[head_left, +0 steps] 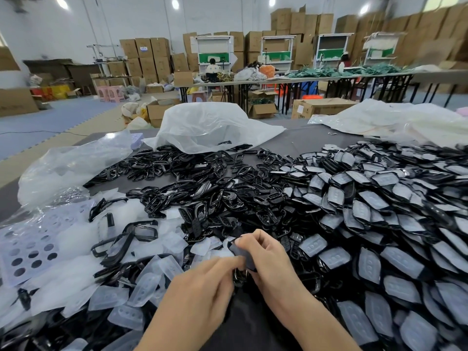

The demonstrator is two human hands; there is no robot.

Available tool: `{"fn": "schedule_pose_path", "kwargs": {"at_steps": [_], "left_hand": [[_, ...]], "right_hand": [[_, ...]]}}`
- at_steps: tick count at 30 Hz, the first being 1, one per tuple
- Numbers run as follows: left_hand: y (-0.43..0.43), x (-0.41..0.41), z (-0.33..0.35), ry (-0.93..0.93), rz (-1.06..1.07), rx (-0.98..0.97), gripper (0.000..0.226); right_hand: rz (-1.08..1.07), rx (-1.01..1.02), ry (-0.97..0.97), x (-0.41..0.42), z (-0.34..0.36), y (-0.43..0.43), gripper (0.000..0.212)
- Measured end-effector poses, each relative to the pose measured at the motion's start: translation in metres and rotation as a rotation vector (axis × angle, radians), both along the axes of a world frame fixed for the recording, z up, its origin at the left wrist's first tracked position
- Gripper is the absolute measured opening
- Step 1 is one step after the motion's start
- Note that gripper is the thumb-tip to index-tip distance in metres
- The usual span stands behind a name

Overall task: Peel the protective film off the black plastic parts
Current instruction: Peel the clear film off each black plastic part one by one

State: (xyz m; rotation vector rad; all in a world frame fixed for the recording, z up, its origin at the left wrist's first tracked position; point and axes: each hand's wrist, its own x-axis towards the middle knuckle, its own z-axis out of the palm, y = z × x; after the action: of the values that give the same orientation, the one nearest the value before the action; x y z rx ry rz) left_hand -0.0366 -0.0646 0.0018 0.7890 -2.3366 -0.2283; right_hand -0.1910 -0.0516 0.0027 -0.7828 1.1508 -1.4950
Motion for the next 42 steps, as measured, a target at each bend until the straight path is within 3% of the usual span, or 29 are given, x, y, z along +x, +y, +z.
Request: {"fn": "schedule_pose_path", "kwargs": {"at_steps": [4,7,15,20,22,25,27,30,34,37,42], "left_hand": [[0.007,-0.012,-0.006,-0.084,-0.123,-0.103,0.030],[0.008,-0.013,-0.010,-0.005,-0.135,-0.125,0.028],[0.000,0.000,-0.007,0.431,0.134,0.312,0.018],[-0.006,0.000,-0.007,0.499,0.159,0.467,0.020],[-0.009,0.003,-0.010,0.528,0.177,0.495,0.020],[-0.009,0.003,-0.012,0.524,0.161,0.491,0.018],[-0.006,0.002,-0.013,0.511,0.142,0.460,0.020],[-0.003,0.005,-0.015,0.504,0.132,0.433,0.016],[-0.002,0.011,-0.017,0.462,0.133,0.386,0.020],[-0.003,0.016,-0.017,0.428,0.174,0.383,0.019],[-0.036,0.018,0.001,0.277,0.366,0.158,0.019]], "right_hand": [[-0.014,0.037,-0.006,-0.001,0.000,0.000,0.026],[0.016,0.018,-0.039,-0.002,0.000,0.000,0.027],[0.060,-0.053,-0.050,0.002,0.005,0.005,0.023],[0.115,-0.158,0.251,0.012,0.007,0.017,0.011],[0.119,-0.158,0.452,0.009,0.005,0.027,0.016],[0.121,-0.135,0.599,0.002,0.002,0.036,0.026],[0.037,-0.155,0.641,-0.013,0.008,0.033,0.029],[-0.296,-0.190,0.486,-0.064,0.033,0.019,0.029],[-0.689,-0.096,0.337,-0.133,0.051,0.008,0.061],[-0.721,-0.011,0.343,-0.143,0.041,0.010,0.070],[-0.580,-0.080,0.533,-0.096,0.024,0.019,0.053]]}}
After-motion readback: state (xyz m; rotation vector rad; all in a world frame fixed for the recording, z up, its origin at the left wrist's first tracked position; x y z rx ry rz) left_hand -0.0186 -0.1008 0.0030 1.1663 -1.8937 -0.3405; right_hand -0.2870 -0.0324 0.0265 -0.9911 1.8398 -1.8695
